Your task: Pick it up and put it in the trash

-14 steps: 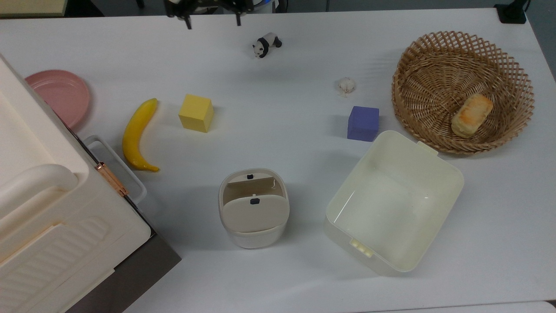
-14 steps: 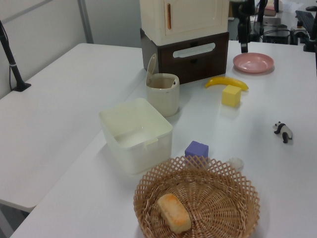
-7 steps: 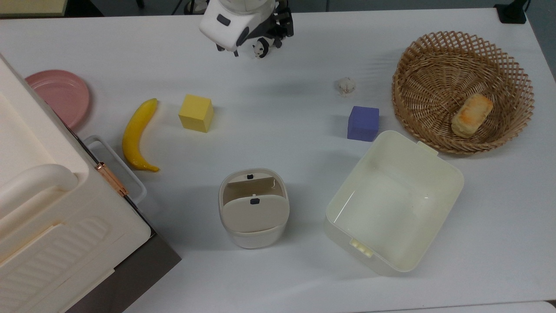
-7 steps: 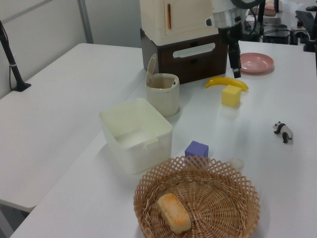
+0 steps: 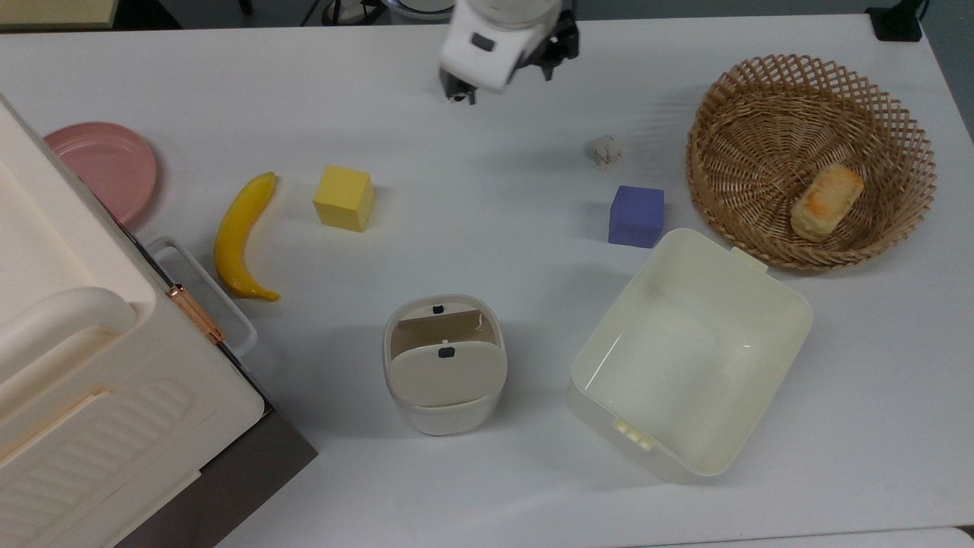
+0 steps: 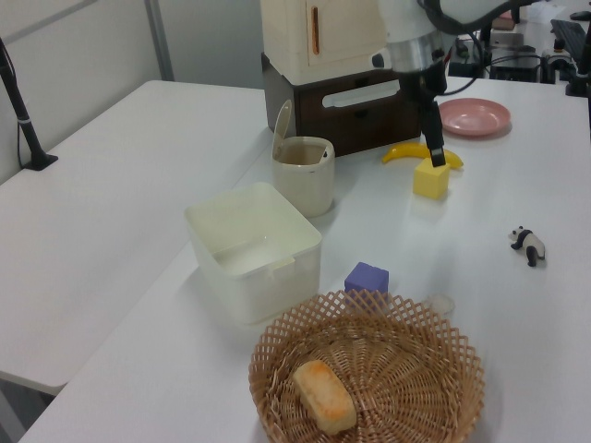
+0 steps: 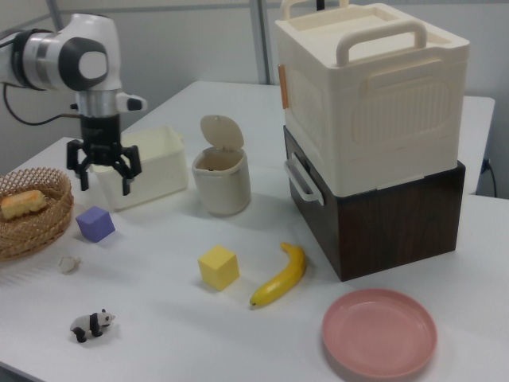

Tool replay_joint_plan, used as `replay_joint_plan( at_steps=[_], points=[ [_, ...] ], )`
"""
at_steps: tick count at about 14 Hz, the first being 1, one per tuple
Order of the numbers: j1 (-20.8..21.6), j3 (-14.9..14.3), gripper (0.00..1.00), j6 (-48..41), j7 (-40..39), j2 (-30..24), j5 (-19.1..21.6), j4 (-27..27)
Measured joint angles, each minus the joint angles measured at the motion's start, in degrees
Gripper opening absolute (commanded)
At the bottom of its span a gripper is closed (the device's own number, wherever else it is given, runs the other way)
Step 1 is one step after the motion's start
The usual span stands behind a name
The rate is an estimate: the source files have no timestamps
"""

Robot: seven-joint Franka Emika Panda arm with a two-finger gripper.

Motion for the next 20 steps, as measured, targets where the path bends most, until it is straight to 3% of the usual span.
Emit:
replay_joint_plan(
  at_steps=[12,20],
  points=[
    [12.5,0.1,0.97,7.0,3.5,6.4,1.0,-0.1],
    [15.4,0.1,0.86,12.1,4.6,13.1,1.0,-0.3]
  ],
)
